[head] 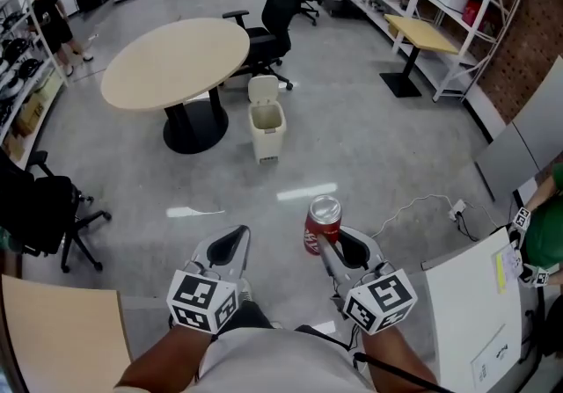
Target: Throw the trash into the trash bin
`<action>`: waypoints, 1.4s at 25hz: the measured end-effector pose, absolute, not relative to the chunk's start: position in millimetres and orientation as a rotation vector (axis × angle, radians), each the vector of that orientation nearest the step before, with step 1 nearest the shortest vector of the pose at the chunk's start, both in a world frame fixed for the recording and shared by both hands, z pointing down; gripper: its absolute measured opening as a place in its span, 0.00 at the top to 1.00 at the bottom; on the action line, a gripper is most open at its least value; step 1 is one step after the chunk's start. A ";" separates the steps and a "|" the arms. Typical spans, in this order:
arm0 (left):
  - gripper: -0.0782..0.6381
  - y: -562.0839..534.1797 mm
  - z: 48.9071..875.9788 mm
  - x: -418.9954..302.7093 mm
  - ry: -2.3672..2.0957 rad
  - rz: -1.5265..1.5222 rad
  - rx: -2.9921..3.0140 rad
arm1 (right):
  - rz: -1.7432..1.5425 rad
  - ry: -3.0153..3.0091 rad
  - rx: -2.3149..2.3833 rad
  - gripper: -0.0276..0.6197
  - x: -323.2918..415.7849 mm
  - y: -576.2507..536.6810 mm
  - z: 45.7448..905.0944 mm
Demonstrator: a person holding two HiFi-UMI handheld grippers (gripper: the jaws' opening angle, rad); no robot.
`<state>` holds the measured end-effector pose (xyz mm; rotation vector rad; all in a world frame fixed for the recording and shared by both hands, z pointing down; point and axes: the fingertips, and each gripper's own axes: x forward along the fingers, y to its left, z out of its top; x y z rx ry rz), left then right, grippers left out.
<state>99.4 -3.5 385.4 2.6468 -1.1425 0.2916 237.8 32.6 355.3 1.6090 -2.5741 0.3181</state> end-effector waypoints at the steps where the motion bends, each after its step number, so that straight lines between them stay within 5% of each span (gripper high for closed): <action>1: 0.88 -8.2 386.7 98.7 -1.139 0.293 2.647 | 0.324 -2.568 1.616 0.81 238.1 28.8 357.4; 35: 0.88 -177.5 399.7 43.4 -0.989 0.246 2.626 | 0.367 -2.387 1.729 0.81 189.4 -130.9 360.1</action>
